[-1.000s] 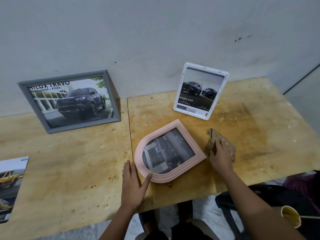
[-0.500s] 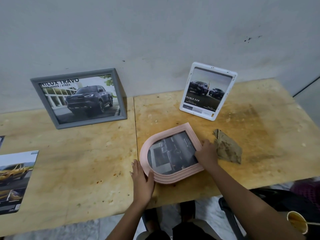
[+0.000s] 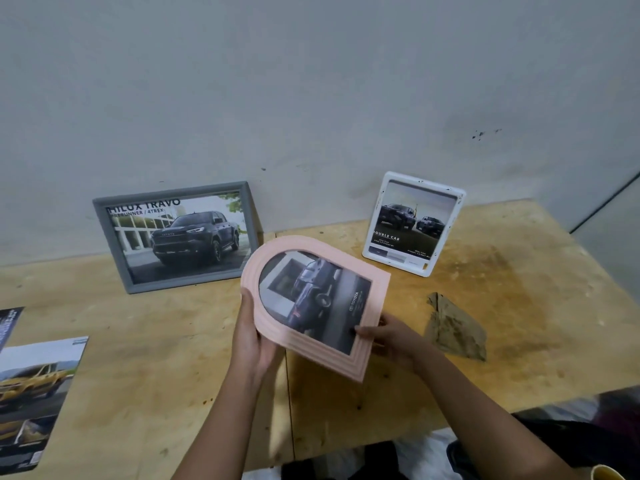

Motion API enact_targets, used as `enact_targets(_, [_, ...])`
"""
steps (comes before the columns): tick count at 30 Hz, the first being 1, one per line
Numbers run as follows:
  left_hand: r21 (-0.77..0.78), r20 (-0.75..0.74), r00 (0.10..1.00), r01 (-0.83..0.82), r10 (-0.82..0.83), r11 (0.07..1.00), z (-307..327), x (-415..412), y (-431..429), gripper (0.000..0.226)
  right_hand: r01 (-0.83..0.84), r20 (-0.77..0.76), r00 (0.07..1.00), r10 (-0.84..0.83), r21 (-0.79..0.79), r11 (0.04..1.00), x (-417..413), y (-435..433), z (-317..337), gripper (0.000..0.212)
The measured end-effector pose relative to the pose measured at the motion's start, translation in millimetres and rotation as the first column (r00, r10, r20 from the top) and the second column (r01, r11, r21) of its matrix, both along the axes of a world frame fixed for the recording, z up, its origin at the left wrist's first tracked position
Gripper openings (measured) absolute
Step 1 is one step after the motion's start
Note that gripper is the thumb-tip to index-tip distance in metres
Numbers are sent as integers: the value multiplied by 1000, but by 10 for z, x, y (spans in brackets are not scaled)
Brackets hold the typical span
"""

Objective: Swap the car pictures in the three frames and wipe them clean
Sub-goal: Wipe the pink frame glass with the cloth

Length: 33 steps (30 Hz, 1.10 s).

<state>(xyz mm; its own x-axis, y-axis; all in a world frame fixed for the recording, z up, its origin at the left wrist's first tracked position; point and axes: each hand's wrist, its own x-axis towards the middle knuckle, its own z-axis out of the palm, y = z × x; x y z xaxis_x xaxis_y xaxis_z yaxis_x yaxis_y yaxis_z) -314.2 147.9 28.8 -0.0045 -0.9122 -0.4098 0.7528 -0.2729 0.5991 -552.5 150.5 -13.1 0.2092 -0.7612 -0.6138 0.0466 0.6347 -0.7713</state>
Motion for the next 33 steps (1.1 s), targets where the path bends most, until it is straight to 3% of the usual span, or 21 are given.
enact_targets(3, [-74,86,993,85,-78,994,144,220,-147,61,-71,61,995,76,-71,995,97,-16,118,67])
enact_targets(8, [-97,181,971,176,-157,979,363,540,-444,59,8,63,998,2,-163,987,58,-176,252,49])
enact_targets(12, [-98,240,950,229,-200,968,491,672,-614,58,-20,80,996,33,-162,987,83,-246,272,70])
enact_targets(16, [-59,358,916,216,-181,975,580,751,-830,57,-194,65,977,202,-108,975,177,-314,320,52])
enact_targets(19, [-41,596,777,284,-205,958,643,677,-1023,52,-409,-156,908,388,-137,902,296,-408,301,44])
enact_targets(21, [-14,753,644,226,-139,974,642,539,-1175,55,-375,-235,913,332,-167,912,310,-503,240,36])
enact_targets(25, [-21,876,483,68,-14,997,483,300,-1464,56,-252,-238,953,190,-268,930,255,-723,86,50])
enact_targets(30, [-106,862,501,31,77,994,295,182,-1792,49,-213,-501,866,5,-360,908,270,-1102,-130,65])
enact_targets(33, [-130,858,504,22,101,991,258,79,-2020,31,-162,-497,867,-33,-344,925,288,-1333,-200,61])
